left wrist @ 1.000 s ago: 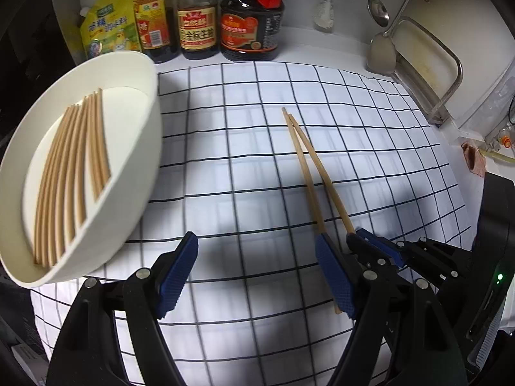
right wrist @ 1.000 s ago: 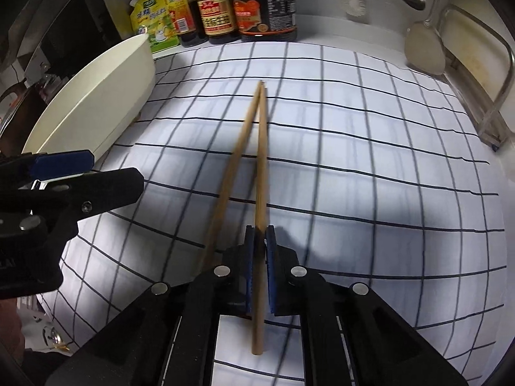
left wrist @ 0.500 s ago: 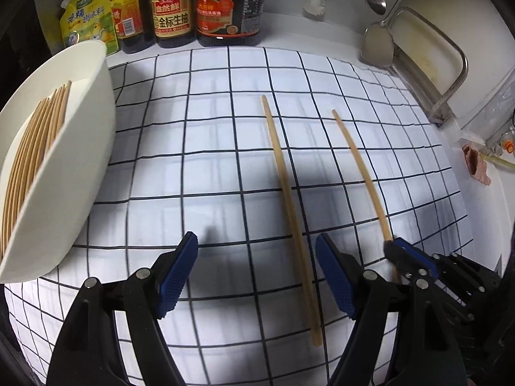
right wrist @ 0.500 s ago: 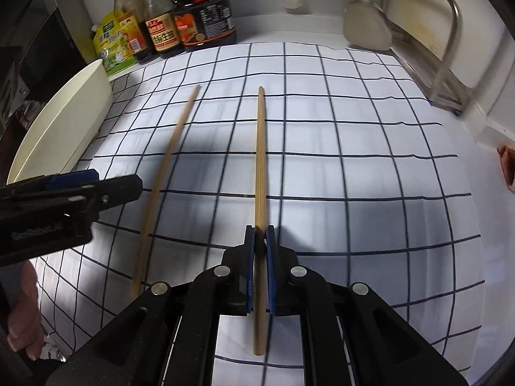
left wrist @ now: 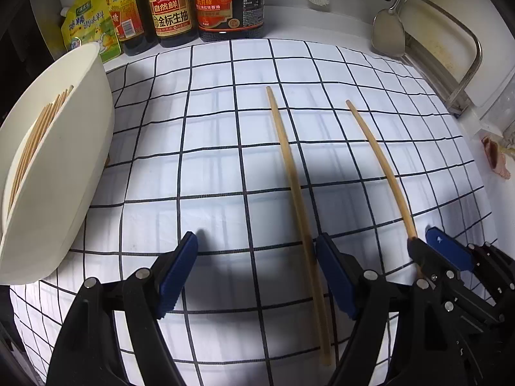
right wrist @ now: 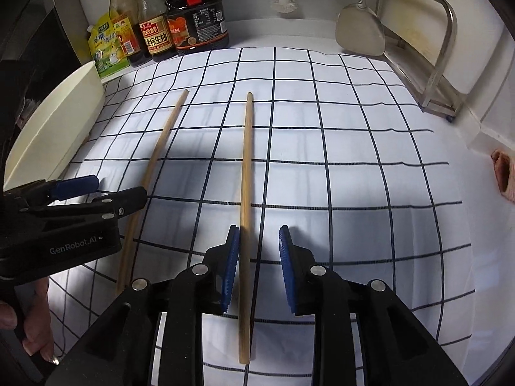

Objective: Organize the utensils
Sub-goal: 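Grasp a chopstick with the right tool while the left tool grasps the other, then carry both chopsticks over the basin and lower them inside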

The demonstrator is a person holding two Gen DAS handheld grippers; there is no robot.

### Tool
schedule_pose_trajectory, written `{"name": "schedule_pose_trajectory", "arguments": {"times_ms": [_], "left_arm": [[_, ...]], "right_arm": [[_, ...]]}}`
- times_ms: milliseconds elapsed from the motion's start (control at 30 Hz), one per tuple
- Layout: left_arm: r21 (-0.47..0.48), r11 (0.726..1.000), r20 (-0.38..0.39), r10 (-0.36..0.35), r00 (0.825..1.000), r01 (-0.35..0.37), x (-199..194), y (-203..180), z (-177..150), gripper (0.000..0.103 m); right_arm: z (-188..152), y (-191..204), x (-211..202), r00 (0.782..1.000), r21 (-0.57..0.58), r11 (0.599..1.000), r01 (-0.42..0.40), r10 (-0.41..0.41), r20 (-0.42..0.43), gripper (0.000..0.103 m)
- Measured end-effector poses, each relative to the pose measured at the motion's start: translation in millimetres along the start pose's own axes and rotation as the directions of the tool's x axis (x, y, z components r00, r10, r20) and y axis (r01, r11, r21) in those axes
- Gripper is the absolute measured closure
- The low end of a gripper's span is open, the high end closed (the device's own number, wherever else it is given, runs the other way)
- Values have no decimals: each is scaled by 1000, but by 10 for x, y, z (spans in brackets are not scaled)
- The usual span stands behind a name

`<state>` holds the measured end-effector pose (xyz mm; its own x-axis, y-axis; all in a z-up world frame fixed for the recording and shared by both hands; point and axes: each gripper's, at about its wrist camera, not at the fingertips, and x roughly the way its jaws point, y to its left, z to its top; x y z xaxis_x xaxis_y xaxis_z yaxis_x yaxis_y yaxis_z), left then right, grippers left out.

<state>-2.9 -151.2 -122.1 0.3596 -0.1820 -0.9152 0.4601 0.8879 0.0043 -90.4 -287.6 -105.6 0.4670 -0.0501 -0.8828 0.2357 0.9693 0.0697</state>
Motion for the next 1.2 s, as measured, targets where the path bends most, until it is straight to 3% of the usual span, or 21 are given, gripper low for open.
{"name": "schedule_pose_trajectory", "arguments": {"times_ms": [200,267,367,433,467,533,600,867,1200], "left_arm": [[7,999,2,34,999,-34,30,-38,-3,22],[9,999,5,31,1000,-31,31,-41,-1,26],[28,1000,14,13,1000,-14,6,-82,6,40],[41,999,19,4,1000,-5,-5,-116,13,52],[51,999,22,-2,1000,1,-14,-137,17,57],[66,998,22,-12,1000,11,-25,-176,31,81],[68,997,14,-21,1000,20,-26,-189,52,96],[38,995,-30,-87,996,88,-72,-73,71,96],[13,989,53,-149,987,149,-550,314,299,96]], "right_arm": [[41,2,45,999,-15,999,28,-28,17,79],[41,35,54,999,-42,998,43,-41,25,79],[60,53,68,999,-64,997,37,-35,24,81],[79,59,76,999,-75,997,29,-28,18,86],[90,67,80,1000,-84,996,28,-26,16,93],[113,88,91,1000,-98,995,29,-28,13,97],[125,81,96,1000,-91,996,17,-16,9,97],[151,-3,36,998,14,998,-57,57,-5,97],[431,205,-312,994,41,994,-100,98,51,97]]}}
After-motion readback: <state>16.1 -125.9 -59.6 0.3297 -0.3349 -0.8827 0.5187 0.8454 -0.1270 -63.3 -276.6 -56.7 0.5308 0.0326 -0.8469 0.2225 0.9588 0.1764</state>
